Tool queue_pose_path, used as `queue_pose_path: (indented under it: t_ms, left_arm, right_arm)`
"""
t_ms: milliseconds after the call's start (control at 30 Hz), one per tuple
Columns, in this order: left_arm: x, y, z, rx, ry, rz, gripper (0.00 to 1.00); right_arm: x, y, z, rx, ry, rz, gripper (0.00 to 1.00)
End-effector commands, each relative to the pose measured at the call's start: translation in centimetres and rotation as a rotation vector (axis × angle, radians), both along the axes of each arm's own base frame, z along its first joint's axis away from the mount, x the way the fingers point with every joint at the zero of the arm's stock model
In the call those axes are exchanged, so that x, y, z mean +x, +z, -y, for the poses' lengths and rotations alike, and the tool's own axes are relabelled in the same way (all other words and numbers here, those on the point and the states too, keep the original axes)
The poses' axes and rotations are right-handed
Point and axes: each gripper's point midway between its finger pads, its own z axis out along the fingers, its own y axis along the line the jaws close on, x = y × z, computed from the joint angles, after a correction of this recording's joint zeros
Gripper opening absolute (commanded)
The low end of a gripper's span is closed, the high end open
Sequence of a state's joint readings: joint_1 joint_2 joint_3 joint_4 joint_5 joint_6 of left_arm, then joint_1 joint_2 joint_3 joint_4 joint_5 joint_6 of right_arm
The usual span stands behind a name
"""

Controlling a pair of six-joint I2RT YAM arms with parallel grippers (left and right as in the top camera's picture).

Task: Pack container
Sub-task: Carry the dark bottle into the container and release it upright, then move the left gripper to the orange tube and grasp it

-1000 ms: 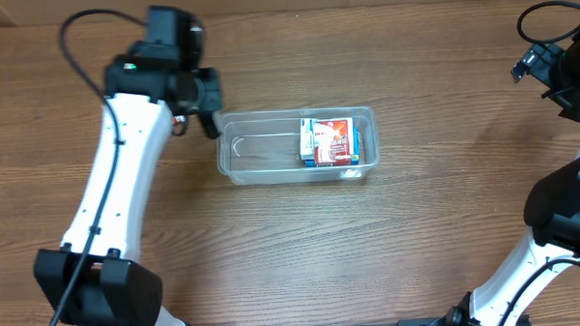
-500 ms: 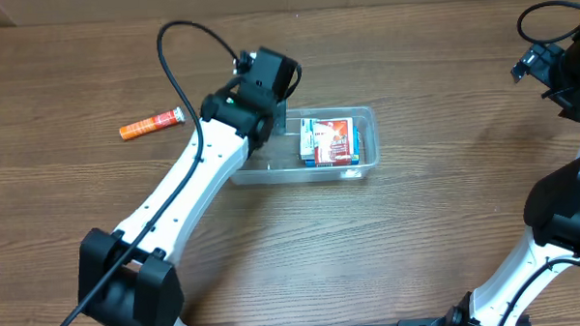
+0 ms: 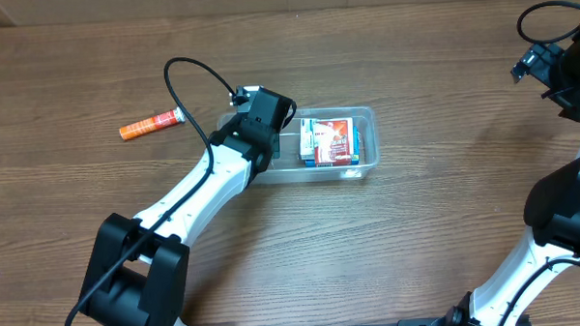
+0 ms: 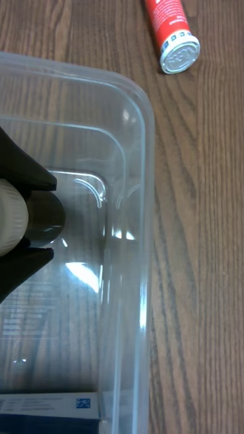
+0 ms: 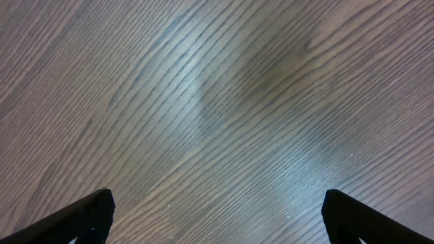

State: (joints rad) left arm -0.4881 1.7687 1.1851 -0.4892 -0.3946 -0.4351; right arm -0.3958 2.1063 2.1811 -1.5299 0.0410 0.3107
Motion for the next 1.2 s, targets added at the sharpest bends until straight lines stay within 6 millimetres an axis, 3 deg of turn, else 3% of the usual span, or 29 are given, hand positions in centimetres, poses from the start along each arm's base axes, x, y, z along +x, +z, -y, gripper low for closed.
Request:
queue_pose_path:
  t_ms: [0,100,133,200,267,500,633,700,733,800,900,967,1033,1167]
  left_arm:
    - [0.2,-0.6,-0.7,0.009,0.011,0.019,0.04]
    - [0.1,-0.8,-0.7,0.007,0.010,0.017,0.06]
    - [0.1,-0.8,-0.7,0.007,0.010,0.018,0.14]
    - [0.3,-0.6,-0.3,0.004,-0.022,0.025,0.47]
    - [0.7,-0.1,0.4,-0.004,-0.062,0.029,0.59]
    - [2.6,5.5,1.3,-0.008,-0.102,0.096,0.62]
    - [3.0,12.1,1.4,-0.018,-0.118,0.166,0.64]
    - [2.7,14.4,0.6,-0.013,-0.099,0.190,0.68]
    - [2.6,15.1,-0.1,-0.005,-0.082,0.197,0.72]
    - [2.4,15.7,-4.5,-0.019,0.045,0.184,0.77]
    - [2.3,14.3,-10.1,-0.057,0.196,0.118,0.80]
    - [2.5,13.2,-13.5,-0.098,0.260,0.078,0.93]
    - [3.1,11.3,-17.2,-0.127,0.259,0.020,0.99]
    - [3.9,5.6,-21.4,-0.129,0.165,-0.121,1.00]
  right_arm:
    - [0.2,2.2,0.2,-0.030,-0.005,0.056,1.00]
    - [0.3,2.2,0.2,-0.032,-0.004,0.062,1.00]
    - [0.3,2.2,0.2,-0.032,-0.005,0.063,1.00]
    - [0.3,2.2,0.2,-0.033,-0.004,0.063,1.00]
    - [0.3,2.2,0.2,-0.033,-0.004,0.063,1.00]
    - [0.3,2.2,0.2,-0.033,-0.004,0.063,1.00]
    - [0.3,2.2,0.2,-0.032,-0.005,0.063,1.00]
    - [0.3,2.2,0.2,-0.032,-0.005,0.063,1.00]
    - [0.3,2.2,0.2,-0.032,-0.005,0.063,1.00]
    - [0.3,2.2,0.2,-0.032,-0.005,0.063,1.00]
    - [0.3,2.2,0.2,-0.033,-0.005,0.063,1.00]
    - [0.3,2.2,0.2,-0.032,-0.005,0.063,1.00]
    - [0.3,2.2,0.2,-0.032,-0.005,0.063,1.00]
    - [0.3,2.2,0.2,-0.033,-0.004,0.063,1.00]
